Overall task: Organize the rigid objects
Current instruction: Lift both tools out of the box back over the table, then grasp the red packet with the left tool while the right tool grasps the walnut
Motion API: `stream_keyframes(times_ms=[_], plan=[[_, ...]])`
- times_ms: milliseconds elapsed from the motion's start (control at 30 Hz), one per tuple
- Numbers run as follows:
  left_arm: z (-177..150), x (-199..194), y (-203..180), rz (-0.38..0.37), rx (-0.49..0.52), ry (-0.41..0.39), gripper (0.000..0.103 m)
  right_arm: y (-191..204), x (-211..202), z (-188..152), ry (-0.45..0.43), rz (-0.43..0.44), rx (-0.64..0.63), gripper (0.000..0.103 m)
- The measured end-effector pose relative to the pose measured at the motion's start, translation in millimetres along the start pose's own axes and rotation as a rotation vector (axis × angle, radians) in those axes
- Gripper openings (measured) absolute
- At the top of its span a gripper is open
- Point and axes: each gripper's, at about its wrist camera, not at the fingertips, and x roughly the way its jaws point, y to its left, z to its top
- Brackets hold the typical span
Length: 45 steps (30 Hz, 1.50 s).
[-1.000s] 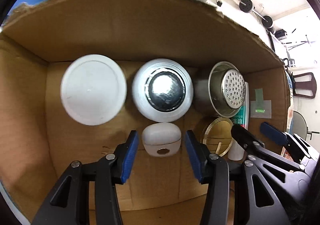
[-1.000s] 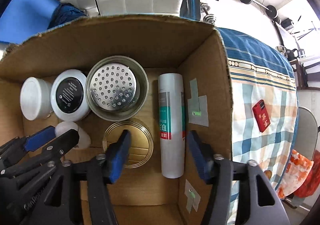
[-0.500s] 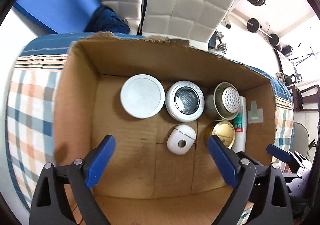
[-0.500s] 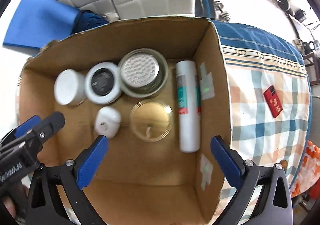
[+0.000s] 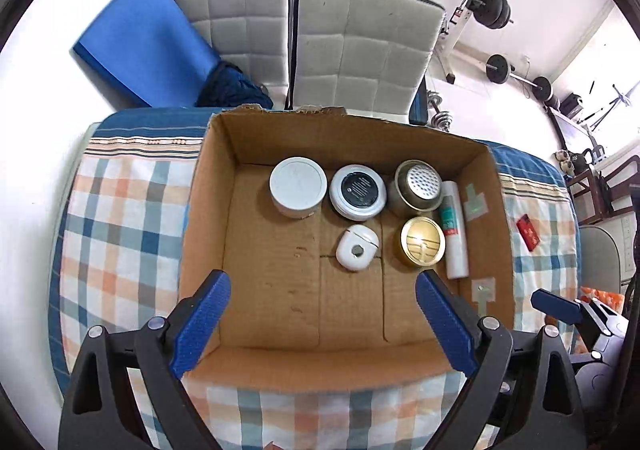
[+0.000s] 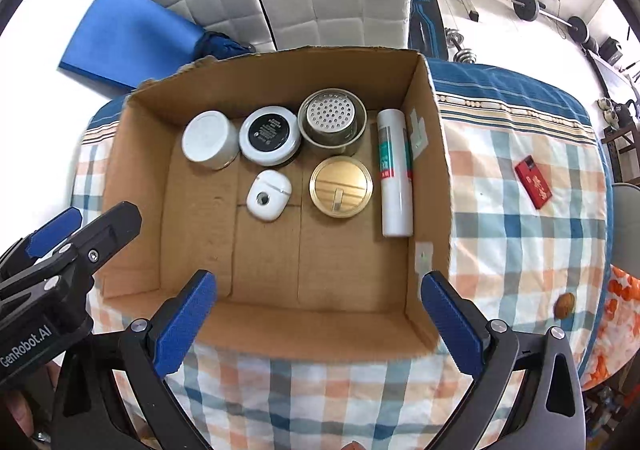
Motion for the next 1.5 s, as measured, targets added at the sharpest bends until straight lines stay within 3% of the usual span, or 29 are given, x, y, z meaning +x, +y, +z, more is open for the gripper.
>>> stream_keyframes(times_ms=[500,800,1000,1133,1367,1500], plan=[[-28,-68,-37,0.013,0.051,-0.087,0.095,-13,-77,-47,-0.094,0.073,-0.043,0.103],[-28,-80,-78,-0.007,0.054,-0.111,0.095,-60,-96,-53,-0.115,0.106,0.005,0.103],[-30,-63,-142,-0.011,0.086,-0.086,0.095,-149,-93,-53,-0.103,0.064,0.144,0.103],[-36,-28,-199,-0.067,0.118,-0.026,0.095,-227,-75,-58,-0.053,0.008,0.271,0.103],[-44,43,-270,-0.061,0.167,0.097,0.095,-356,-19,-74,0.064,-0.049,0.492,0.103],[-46,76,-297,-0.05,0.187,0.151,0.095,-393,20,-84,0.148,-0.031,0.569,0.103]])
